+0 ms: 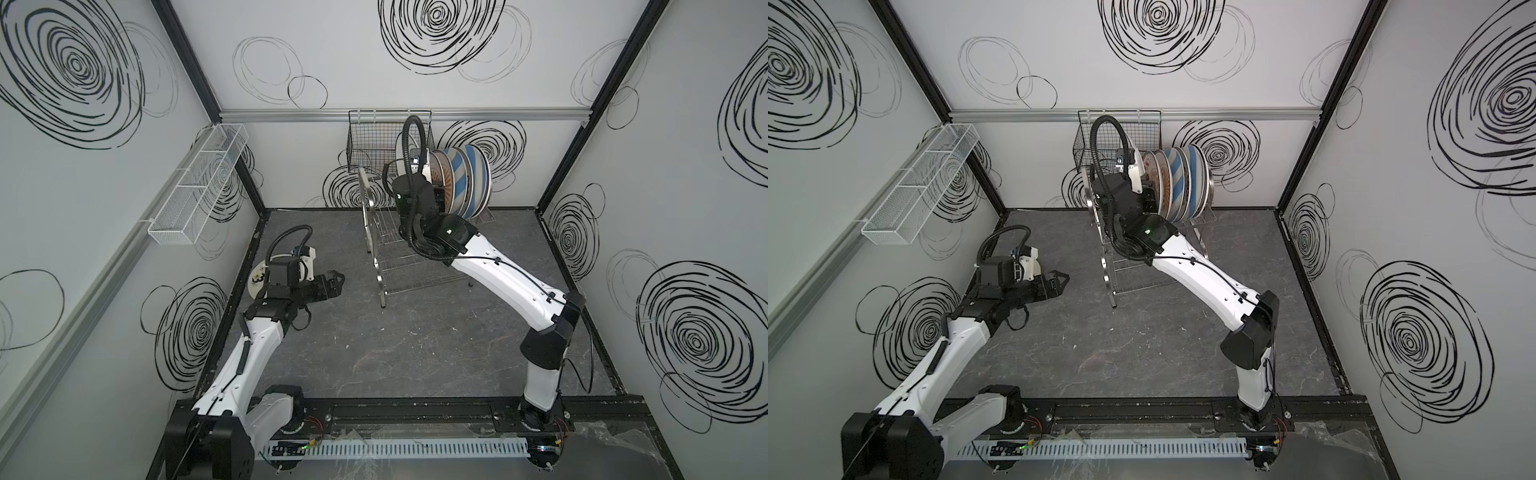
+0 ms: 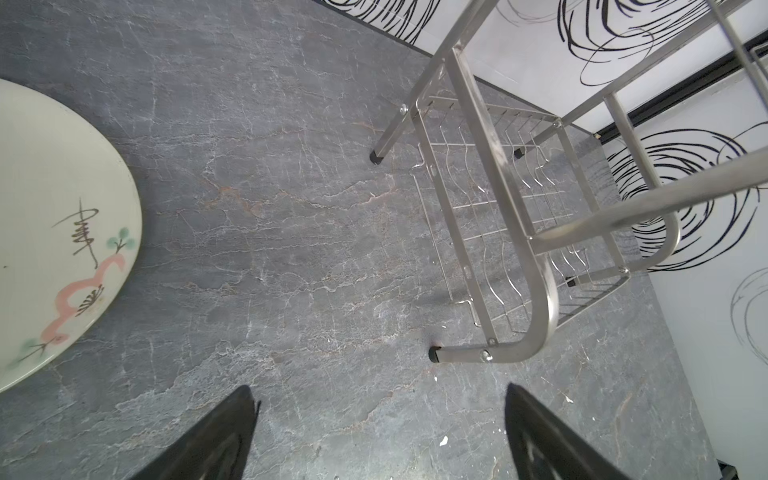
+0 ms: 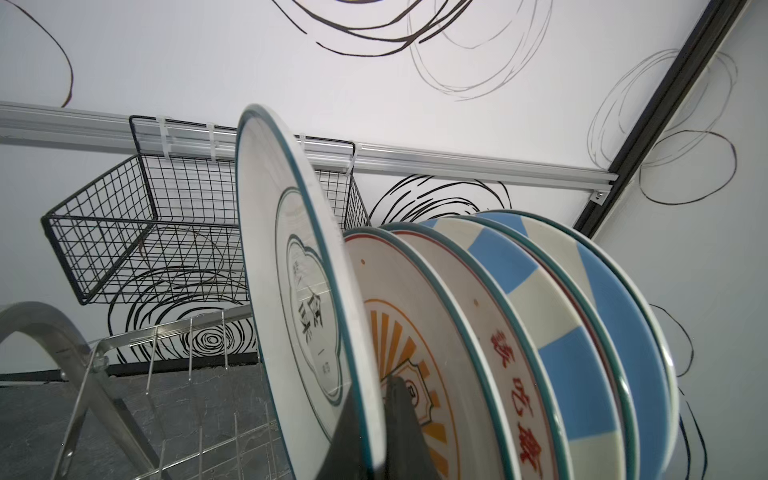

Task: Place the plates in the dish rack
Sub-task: 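Lower the white plate into a rack slot with the right gripper, then open the right gripper and withdraw it from the rack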

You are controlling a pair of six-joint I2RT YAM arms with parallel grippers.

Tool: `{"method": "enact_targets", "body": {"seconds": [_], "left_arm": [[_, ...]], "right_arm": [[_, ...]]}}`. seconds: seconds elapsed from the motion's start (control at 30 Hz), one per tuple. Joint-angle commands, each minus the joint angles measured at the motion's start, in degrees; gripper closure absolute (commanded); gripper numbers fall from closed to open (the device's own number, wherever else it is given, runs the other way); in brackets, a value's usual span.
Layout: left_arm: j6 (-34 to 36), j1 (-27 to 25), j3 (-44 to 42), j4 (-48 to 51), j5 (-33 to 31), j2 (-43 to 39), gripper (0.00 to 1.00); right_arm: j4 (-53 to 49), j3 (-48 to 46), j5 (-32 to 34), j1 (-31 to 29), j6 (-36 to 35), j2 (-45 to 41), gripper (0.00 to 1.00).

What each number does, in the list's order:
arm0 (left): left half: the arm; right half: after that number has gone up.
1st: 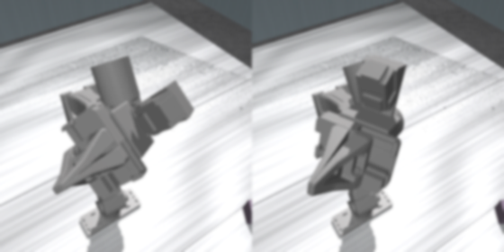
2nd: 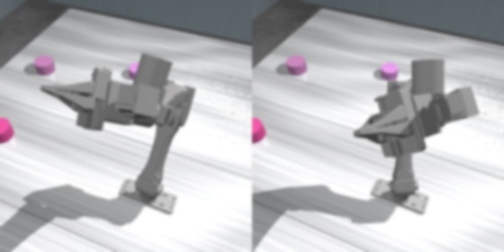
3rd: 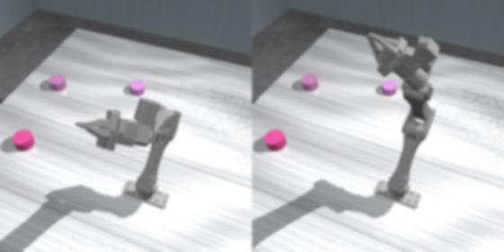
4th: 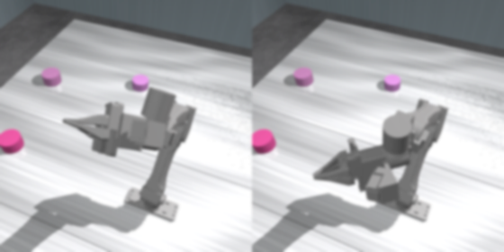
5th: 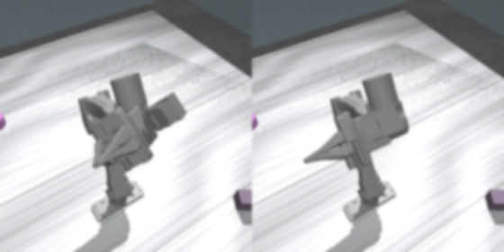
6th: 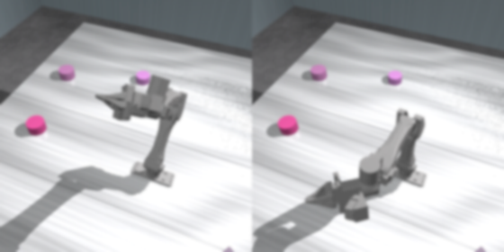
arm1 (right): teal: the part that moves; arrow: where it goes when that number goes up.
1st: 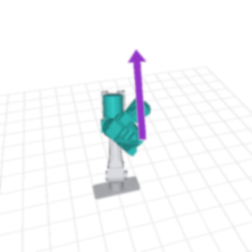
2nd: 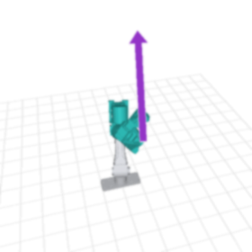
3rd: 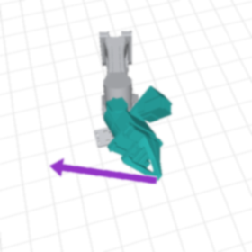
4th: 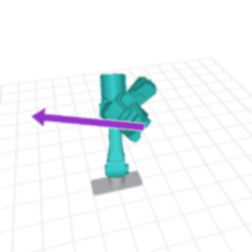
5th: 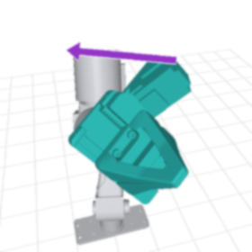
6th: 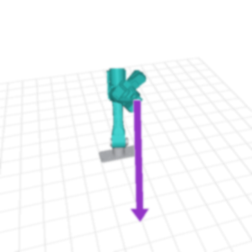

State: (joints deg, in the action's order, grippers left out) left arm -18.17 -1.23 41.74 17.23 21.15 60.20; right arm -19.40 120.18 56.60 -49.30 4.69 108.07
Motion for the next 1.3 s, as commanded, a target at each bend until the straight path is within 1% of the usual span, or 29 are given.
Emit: {"method": "enact_targets", "body": {"seconds": [0.0,0.4,0.67,0.77,1.0,1.27], "left_arm": [[0.97,-0.35,0.19,0.22,1.0,0.45,0.04],[1.05,-0.35,0.19,0.36,0.98,0.61,0.04],[1.09,-0.44,0.19,0.27,1.0,0.65,0.04],[1.09,-0.44,0.1,0.21,1.11,0.62,0.04],[0.99,-0.37,0.1,0.26,0.91,0.67,0.04],[0.94,0.17,0.0,-0.01,1.02,0.45,0.04]], "right_arm": [[2.42,1.52,0.8,0.44,0.98,-0.58,1.0],[0.12,-0.16,0.22,1.52,4.15,-0.75,1.0],[-0.86,-3.58,-0.88,1.07,6.55,-2.56,1.0],[0.56,-5.73,-1.35,0.96,6.45,-3.84,1.0],[1.13,-6.81,-1.38,0.44,5.77,-4.97,0.82],[0.91,-6.96,-1.65,0.07,4.91,-6.28,0.75]]}}
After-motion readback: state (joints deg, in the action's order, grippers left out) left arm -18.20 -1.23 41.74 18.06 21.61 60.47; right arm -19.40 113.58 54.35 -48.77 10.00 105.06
